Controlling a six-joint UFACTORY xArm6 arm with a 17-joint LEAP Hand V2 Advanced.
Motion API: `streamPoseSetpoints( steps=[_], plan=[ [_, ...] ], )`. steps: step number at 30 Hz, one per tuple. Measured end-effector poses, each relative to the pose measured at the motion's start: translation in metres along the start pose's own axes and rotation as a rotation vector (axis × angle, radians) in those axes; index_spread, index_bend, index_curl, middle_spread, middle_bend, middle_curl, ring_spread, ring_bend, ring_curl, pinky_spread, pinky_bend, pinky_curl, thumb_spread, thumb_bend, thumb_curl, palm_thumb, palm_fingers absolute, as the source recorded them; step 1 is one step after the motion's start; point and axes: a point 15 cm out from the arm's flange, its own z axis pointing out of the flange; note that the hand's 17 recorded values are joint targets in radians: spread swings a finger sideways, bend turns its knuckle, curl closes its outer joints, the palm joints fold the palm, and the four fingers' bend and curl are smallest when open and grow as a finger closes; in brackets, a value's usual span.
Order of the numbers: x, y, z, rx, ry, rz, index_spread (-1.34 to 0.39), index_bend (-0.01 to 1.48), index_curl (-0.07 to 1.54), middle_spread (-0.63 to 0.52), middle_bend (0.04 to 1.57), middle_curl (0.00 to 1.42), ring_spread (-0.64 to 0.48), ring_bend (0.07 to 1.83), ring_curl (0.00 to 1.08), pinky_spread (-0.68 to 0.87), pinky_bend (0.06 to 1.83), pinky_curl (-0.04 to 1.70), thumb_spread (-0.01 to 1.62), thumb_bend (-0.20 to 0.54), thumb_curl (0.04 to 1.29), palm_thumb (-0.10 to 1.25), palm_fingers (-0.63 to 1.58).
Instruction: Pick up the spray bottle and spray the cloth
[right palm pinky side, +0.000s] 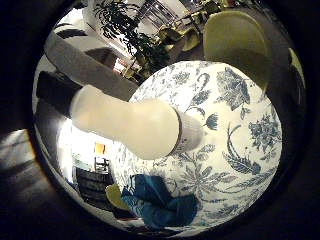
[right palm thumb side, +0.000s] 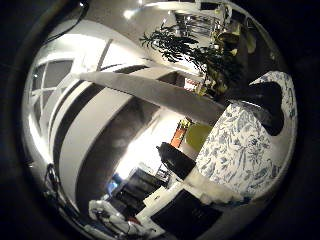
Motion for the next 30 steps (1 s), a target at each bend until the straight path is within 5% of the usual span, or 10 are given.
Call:
streamPoseSetpoints(
  steps=[9,15,17,22,30],
  plan=[
    [0.009,0.001,0.010,-0.009,0.012,0.026,-0.13,0.17,0.29,0.12,0.36,0.38,0.20,0.50,0.29,0.38,0.42,0.30,1.03,-0.023,0.32,0.57,0.26],
    [0.010,-0.004,0.012,0.005,0.004,0.049,-0.18,0.17,0.30,0.01,0.43,0.39,0.09,0.68,0.31,0.31,0.46,0.27,1.04,-0.010,0.36,0.66,0.57],
    [0.006,-0.009,0.016,0.031,-0.020,0.062,-0.22,0.19,0.33,-0.05,0.50,0.42,-0.03,0.82,0.36,0.19,0.55,0.28,1.03,-0.019,0.38,0.70,0.76],
    [0.002,-0.005,0.028,0.018,-0.042,0.075,-0.25,0.20,0.37,-0.08,0.57,0.46,-0.13,0.91,0.39,-0.02,0.72,0.29,1.02,-0.023,0.40,0.72,0.95],
    [-0.008,0.012,0.046,-0.055,-0.069,0.105,-0.28,0.24,0.46,-0.11,0.62,0.50,-0.15,0.96,0.41,-0.18,0.79,0.24,1.01,-0.025,0.42,0.72,1.01]
  ],
)
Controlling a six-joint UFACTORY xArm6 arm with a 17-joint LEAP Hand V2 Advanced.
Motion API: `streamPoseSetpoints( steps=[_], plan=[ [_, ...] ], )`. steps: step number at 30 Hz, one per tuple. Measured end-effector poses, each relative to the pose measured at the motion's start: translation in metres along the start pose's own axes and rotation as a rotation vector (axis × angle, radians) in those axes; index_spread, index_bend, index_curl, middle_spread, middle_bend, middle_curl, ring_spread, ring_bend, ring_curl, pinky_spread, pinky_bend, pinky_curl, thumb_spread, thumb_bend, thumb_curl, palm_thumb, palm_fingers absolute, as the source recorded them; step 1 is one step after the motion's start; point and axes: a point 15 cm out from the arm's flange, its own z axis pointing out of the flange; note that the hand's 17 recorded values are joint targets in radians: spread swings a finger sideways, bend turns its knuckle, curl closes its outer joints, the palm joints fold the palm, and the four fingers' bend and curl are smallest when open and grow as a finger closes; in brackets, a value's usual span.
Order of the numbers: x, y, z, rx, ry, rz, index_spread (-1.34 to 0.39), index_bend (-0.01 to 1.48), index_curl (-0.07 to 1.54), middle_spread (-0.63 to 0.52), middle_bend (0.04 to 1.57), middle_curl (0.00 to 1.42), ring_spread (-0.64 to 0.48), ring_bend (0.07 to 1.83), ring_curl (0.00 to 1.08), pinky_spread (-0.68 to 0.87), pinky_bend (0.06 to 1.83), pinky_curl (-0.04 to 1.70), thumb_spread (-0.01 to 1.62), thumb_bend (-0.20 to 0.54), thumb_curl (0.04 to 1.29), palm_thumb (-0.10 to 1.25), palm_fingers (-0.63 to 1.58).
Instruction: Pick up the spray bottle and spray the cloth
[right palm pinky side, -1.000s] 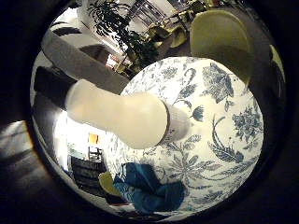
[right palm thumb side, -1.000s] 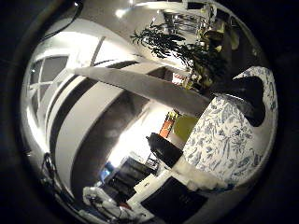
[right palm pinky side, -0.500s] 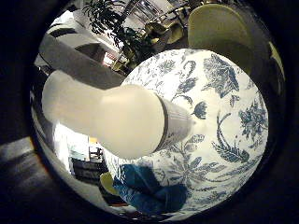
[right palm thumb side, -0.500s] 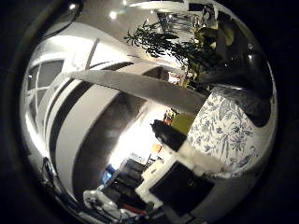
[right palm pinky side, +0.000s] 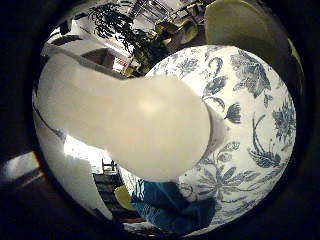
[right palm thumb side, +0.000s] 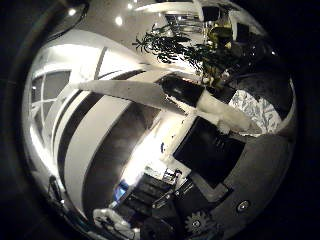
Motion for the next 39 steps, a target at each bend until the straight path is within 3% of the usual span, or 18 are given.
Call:
streamPoseSetpoints(
  steps=[10,15,22,25,29,32,39],
  plan=[
    [0.012,0.026,0.014,-0.104,0.031,0.042,-0.26,0.25,0.55,-0.06,0.63,0.53,-0.11,0.97,0.41,-0.10,0.85,0.13,1.01,-0.027,0.42,0.68,0.84],
    [0.014,0.030,0.016,-0.120,0.041,0.057,-0.27,0.25,0.57,-0.07,0.67,0.54,-0.13,1.01,0.42,-0.09,0.91,0.07,1.00,-0.019,0.43,0.74,0.90],
    [0.017,0.033,0.017,-0.141,0.068,0.095,-0.33,0.29,0.65,-0.17,0.74,0.58,-0.19,1.09,0.45,-0.36,1.05,0.09,0.80,-0.023,0.53,0.91,1.20],
    [0.020,0.034,0.016,-0.143,0.079,0.102,-0.35,0.40,0.71,-0.18,0.83,0.60,-0.20,1.12,0.45,-0.43,1.10,0.13,0.73,-0.029,0.56,0.92,1.29],
    [0.020,0.034,0.019,-0.145,0.082,0.100,-0.33,0.63,0.78,-0.17,0.94,0.62,-0.19,1.16,0.47,-0.39,1.17,0.22,0.73,-0.020,0.59,0.95,1.38],
    [0.018,0.034,0.020,-0.147,0.079,0.096,-0.28,0.80,0.81,-0.14,1.07,0.64,-0.17,1.26,0.50,-0.31,1.28,0.30,0.76,-0.009,0.63,1.00,1.36],
    [0.012,0.033,0.021,-0.172,0.081,0.078,-0.23,0.99,0.82,-0.10,1.26,0.66,-0.16,1.41,0.56,-0.19,1.43,0.45,0.64,-0.014,0.74,1.10,1.23]
  ],
)
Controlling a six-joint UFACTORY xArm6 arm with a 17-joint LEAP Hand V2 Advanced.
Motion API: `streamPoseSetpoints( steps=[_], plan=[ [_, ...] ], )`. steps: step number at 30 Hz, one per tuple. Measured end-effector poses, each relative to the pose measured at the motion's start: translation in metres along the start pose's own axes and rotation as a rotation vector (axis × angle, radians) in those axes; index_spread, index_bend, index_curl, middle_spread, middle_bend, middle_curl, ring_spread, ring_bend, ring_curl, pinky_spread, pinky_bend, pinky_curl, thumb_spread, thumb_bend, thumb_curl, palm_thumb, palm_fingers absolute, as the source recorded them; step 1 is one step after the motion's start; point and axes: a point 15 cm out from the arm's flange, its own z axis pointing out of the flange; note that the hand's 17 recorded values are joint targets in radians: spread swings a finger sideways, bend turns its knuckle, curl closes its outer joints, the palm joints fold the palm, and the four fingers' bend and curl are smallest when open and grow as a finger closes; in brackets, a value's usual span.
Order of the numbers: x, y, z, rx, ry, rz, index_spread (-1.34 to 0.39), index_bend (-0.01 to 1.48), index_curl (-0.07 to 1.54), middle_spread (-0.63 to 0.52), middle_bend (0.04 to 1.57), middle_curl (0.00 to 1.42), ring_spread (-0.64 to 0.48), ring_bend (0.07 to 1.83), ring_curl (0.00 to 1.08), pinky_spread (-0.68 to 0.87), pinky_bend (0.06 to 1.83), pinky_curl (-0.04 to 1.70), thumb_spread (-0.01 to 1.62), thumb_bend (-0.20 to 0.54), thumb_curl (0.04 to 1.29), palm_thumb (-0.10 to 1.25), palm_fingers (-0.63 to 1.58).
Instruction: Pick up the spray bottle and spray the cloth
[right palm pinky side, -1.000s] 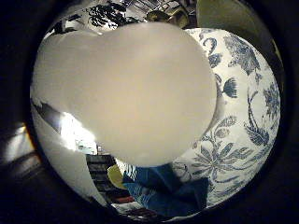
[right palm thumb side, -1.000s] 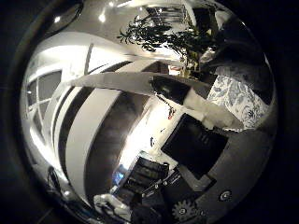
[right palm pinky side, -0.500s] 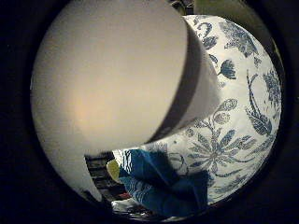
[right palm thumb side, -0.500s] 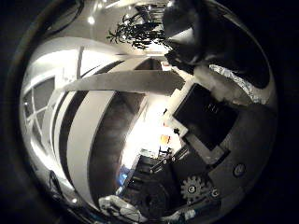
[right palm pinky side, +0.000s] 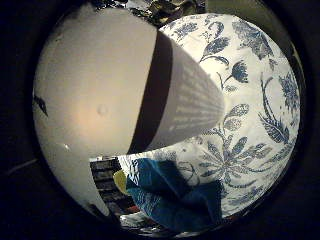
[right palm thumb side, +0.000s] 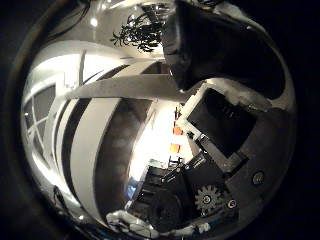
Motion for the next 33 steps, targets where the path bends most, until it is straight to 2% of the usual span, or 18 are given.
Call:
streamPoseSetpoints(
  steps=[8,20,28,33],
  plan=[
    [-0.014,0.004,-0.007,-0.055,0.017,-0.040,-0.22,1.07,0.81,-0.08,1.33,0.65,-0.15,1.47,0.58,-0.15,1.41,0.57,0.56,-0.017,0.83,1.11,1.19],
    [-0.063,0.020,-0.031,-0.298,0.092,-0.151,-0.21,1.11,0.78,-0.07,1.36,0.62,-0.15,1.48,0.57,-0.16,1.31,0.74,0.53,-0.019,0.89,1.09,1.18],
    [-0.125,0.037,-0.057,-0.547,0.223,-0.288,-0.21,1.12,0.77,-0.07,1.37,0.61,-0.15,1.48,0.57,-0.17,1.24,0.86,0.52,-0.019,0.92,1.08,1.18],
    [-0.166,0.078,-0.046,-0.770,0.274,-0.363,-0.21,1.12,0.76,-0.07,1.37,0.61,-0.15,1.48,0.57,-0.18,1.20,0.92,0.52,-0.019,0.92,1.08,1.18]
  ],
)
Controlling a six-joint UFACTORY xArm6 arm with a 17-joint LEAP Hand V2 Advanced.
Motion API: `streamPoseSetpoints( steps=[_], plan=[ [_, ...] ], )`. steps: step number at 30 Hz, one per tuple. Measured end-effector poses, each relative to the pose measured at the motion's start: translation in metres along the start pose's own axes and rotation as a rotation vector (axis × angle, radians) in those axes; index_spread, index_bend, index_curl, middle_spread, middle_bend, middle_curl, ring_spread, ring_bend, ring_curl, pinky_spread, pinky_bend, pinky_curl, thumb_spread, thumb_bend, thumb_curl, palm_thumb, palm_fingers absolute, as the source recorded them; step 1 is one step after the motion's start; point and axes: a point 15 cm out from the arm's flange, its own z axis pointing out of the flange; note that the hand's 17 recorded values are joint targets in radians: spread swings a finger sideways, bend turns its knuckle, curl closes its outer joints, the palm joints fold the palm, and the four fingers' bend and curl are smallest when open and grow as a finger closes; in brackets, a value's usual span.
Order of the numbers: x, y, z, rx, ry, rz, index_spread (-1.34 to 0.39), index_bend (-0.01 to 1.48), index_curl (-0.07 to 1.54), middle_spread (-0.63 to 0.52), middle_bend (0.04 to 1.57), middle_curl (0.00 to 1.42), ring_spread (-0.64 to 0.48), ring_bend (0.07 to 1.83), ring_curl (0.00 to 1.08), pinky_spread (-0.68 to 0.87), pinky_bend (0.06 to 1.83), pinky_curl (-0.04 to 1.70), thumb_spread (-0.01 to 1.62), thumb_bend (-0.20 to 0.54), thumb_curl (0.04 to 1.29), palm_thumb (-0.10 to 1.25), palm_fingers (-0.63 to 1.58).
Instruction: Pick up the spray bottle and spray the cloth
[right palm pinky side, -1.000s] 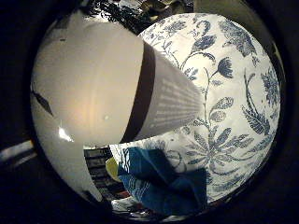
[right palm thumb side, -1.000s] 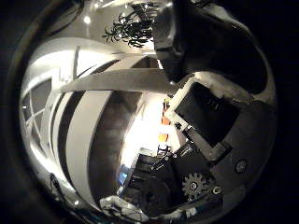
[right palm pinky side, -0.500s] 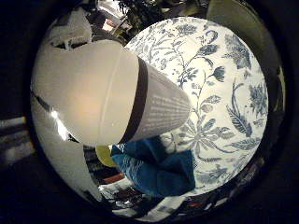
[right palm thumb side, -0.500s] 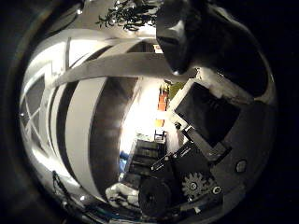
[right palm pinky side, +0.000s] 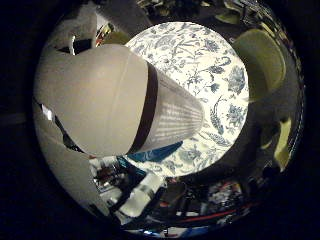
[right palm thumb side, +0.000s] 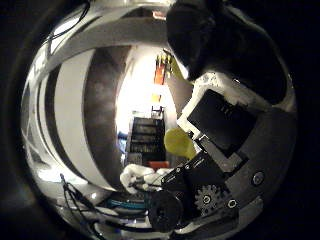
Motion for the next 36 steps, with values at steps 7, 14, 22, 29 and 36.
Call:
streamPoseSetpoints(
  steps=[7,14,22,29,36],
  plan=[
    [-0.029,0.020,0.028,-0.268,0.272,-0.083,-0.21,1.12,0.76,-0.08,1.38,0.61,-0.15,1.48,0.57,-0.19,1.16,1.00,0.53,-0.021,0.93,1.07,1.18],
    [-0.048,0.035,0.040,-0.474,0.519,-0.161,-0.21,1.12,0.76,-0.08,1.37,0.60,-0.16,1.48,0.57,-0.20,1.12,1.05,0.53,-0.020,0.93,1.06,1.19],
    [-0.066,0.046,0.046,-0.707,0.745,-0.216,-0.21,1.11,0.76,-0.08,1.37,0.60,-0.16,1.47,0.57,-0.21,1.10,1.09,0.54,-0.020,0.94,1.06,1.19],
    [-0.086,0.056,0.058,-0.849,0.836,-0.224,-0.21,1.11,0.76,-0.07,1.37,0.60,-0.16,1.47,0.58,-0.21,1.09,1.11,0.55,-0.020,0.94,1.05,1.19],
    [-0.088,0.065,0.082,-1.016,0.833,-0.184,-0.21,1.11,0.76,-0.08,1.37,0.61,-0.16,1.47,0.58,-0.22,1.08,1.13,0.55,-0.020,0.94,1.05,1.19]
  ],
)
